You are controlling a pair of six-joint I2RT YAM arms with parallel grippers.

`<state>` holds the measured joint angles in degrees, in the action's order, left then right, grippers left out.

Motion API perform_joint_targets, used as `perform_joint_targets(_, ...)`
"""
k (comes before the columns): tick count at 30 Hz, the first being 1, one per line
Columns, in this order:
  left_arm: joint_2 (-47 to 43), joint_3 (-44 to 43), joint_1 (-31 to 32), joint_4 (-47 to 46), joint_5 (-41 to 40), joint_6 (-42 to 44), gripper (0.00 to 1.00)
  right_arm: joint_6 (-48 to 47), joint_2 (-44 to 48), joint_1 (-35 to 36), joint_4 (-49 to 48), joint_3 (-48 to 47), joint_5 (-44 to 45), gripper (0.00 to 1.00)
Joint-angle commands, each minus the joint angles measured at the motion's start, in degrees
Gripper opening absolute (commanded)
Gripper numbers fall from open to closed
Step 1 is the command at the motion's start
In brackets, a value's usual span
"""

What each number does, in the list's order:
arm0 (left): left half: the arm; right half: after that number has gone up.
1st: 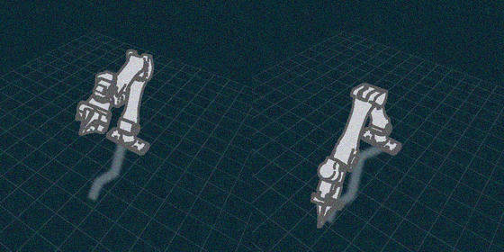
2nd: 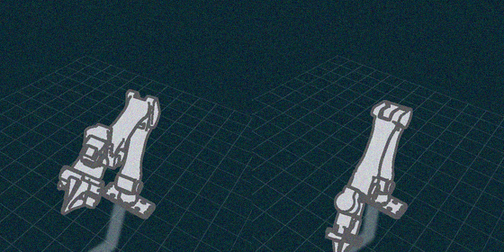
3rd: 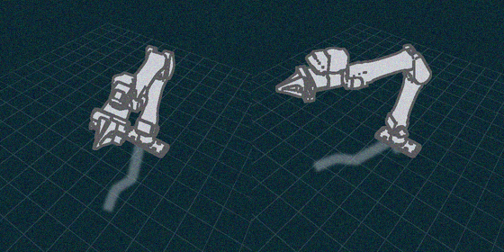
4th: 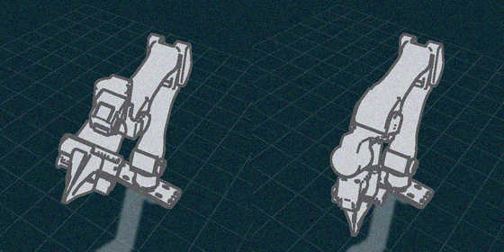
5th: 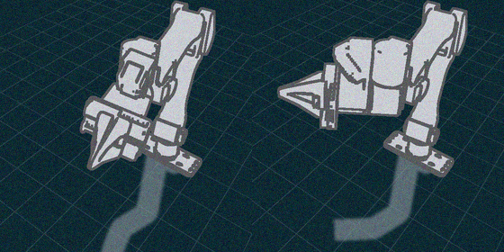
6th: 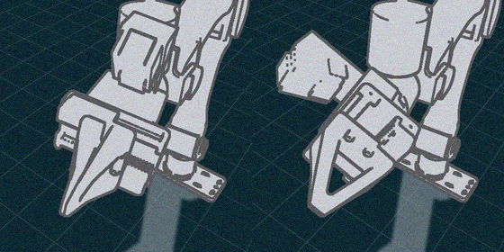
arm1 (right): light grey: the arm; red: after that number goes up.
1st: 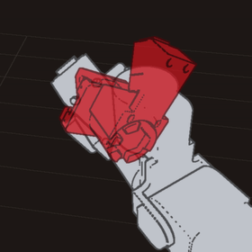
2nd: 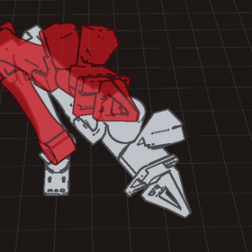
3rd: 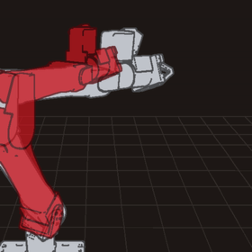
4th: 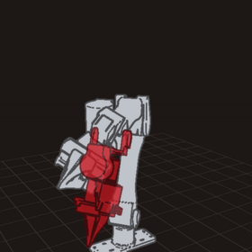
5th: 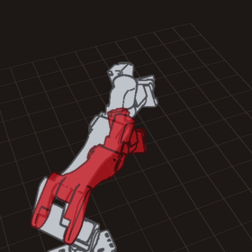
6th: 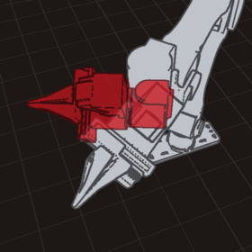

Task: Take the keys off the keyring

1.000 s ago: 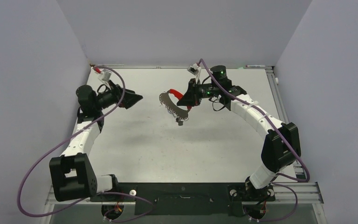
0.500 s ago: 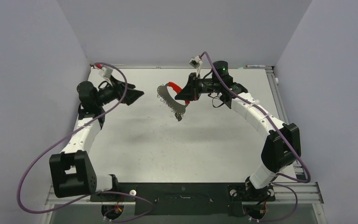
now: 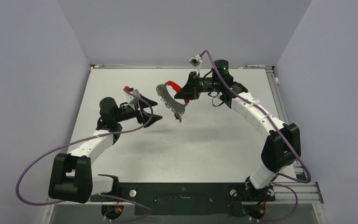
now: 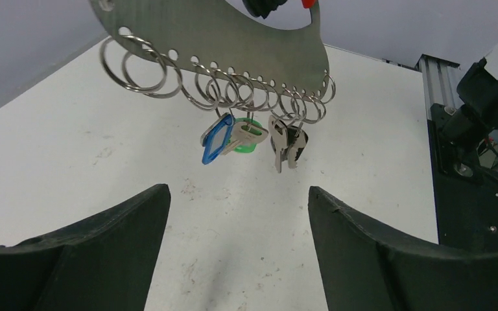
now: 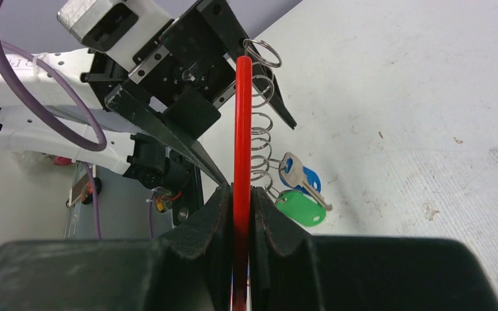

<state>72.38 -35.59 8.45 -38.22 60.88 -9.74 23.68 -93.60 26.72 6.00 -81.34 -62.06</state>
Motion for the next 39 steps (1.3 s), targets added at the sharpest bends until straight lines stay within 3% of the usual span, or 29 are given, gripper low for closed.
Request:
perform_joint_targets(1,2.5,1.0,1.9,-12.7,1.7,2.4,0.73,1.1,0.3,0.7,-4.8,-1.9,-1.9,0.05)
perform_joint_targets(11,7.0,1.3,3.8,-23.3,1.6,-1.7,0.63,1.0,1.2,1.4,-4.3,-2.1,-3.8,0.05)
perform_joint_targets(15,7.8,0.9,4.6,-25.1,1.7,-3.2,0.55,0.8,1.3,1.7,-4.0,-2.2,-4.2,0.05)
perform_joint_targets(22,8.3,0.6,5.2,-25.2,2.1,-3.5,0.41,0.6,1.5,1.9,-3.7,-2.2,-4.3,0.05)
perform_joint_targets(33,6.0,1.3,5.3,-22.2,1.6,-2.7,0.0,0.7,1.4,0.9,-3.9,-1.9,-4.6,0.05)
perform_joint_targets(39,2.2,1.5,5.1,-14.2,-0.2,-1.4,0.0,1.9,1.1,-1.7,-5.5,0.1,-3.1,0.05)
